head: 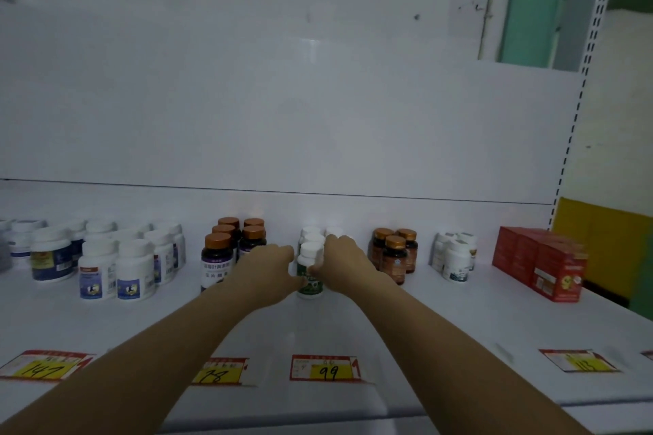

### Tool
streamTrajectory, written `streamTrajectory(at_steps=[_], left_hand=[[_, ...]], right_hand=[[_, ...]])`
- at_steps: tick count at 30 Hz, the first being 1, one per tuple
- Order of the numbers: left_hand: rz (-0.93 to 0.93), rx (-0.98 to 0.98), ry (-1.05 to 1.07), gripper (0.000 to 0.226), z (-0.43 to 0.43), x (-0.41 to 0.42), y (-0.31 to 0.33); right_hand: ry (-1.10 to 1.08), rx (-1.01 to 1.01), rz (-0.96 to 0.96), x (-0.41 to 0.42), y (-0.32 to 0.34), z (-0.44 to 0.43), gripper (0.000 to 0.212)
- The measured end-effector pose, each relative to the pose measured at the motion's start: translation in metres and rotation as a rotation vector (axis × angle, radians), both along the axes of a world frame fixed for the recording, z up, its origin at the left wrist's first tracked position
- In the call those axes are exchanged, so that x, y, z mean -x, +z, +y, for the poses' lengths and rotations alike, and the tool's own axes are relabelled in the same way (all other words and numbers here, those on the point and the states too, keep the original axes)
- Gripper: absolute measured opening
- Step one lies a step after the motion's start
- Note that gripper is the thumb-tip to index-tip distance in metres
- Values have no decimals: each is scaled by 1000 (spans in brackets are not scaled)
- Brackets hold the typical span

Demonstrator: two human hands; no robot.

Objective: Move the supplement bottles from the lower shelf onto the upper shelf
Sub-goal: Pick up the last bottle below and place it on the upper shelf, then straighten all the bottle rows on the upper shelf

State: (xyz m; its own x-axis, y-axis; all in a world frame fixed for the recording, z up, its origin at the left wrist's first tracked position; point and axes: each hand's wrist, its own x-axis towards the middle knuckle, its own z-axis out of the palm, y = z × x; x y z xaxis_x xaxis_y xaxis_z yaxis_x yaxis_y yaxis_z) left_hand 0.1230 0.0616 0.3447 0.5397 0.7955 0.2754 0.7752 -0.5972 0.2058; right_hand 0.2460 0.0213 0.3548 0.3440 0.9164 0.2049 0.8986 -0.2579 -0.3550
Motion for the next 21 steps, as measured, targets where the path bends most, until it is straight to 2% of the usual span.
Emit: streamTrajectory(at_steps=[5,8,14,18,21], left_hand=[[2,43,25,44,-7,21,5],[-11,47,56,36,-11,51,11],[-23,53,234,49,-13,173,16],[-76,29,265,42,-13,264,16],[-62,21,298,48,-13,332,17]], right_hand=[[27,68,-93,25,12,-1,42],[99,21,-107,50,23,2,37],[261,17,-198,154,28,10,33],[300,-18,-126,227,24,17,37],[325,-17,-89,289,17,28,38]])
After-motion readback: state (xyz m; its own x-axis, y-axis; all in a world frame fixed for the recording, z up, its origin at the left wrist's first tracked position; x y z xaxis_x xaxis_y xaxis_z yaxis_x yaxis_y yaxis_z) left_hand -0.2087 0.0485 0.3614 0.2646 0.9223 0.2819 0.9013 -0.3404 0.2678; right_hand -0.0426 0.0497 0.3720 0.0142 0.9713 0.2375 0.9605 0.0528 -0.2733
